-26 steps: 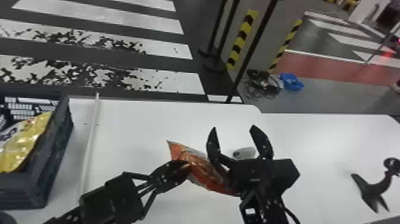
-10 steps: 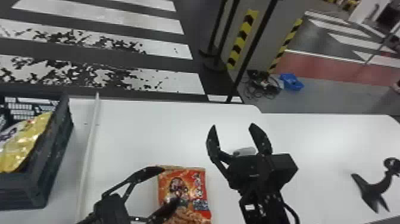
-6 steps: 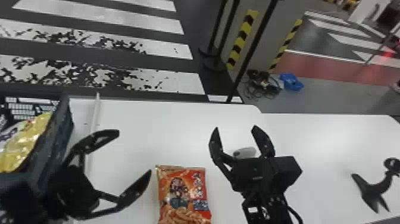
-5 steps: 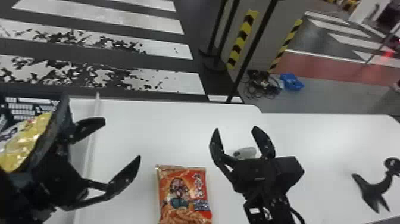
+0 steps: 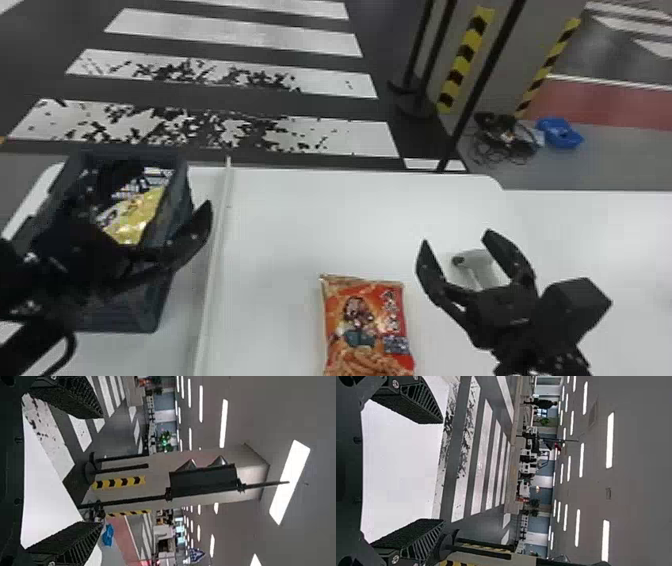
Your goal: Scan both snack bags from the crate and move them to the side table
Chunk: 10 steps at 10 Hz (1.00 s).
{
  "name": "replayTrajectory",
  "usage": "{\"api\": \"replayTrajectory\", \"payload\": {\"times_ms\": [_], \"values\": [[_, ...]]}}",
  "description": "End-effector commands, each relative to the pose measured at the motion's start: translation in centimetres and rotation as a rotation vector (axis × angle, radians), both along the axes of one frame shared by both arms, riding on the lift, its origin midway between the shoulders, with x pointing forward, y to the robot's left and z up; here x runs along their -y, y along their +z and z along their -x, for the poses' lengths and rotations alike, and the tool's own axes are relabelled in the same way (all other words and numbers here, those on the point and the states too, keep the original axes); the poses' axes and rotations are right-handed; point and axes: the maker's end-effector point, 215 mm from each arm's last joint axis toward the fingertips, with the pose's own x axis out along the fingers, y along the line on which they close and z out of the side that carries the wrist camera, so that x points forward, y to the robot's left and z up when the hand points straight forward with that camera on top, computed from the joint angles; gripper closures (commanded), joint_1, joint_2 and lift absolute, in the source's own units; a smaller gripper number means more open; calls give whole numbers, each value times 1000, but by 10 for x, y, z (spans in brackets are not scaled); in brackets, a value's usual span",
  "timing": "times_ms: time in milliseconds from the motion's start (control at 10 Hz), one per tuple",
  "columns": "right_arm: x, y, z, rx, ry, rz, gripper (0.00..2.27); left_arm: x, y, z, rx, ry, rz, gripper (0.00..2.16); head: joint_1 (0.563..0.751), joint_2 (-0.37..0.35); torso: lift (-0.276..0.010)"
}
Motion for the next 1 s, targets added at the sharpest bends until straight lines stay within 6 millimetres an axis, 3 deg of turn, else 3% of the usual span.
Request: {"api": "replayTrajectory", "payload": {"times_ms": [0,300,400,600,900], "values": [[9,-7,13,-19,30,9,87,-33,10,-5,-2,67,33,29,695,-156,-95],[9,-27,47,-93,84,-28,97,-52,1,-6,-23,111,32,29,695,-104,-95],[-1,-32,56,-111,122,-34,107,-55,-1,-6,-26,123,32,26,695,-101,-95],[-40,-51,72,-156,252,-19,107,-64,-3,-7,-29,151,29,26,695,-78,-95],[-83,-78,91,-183,342,41,110,-83,-15,-7,-54,193,32,26,695,18,-95]]}}
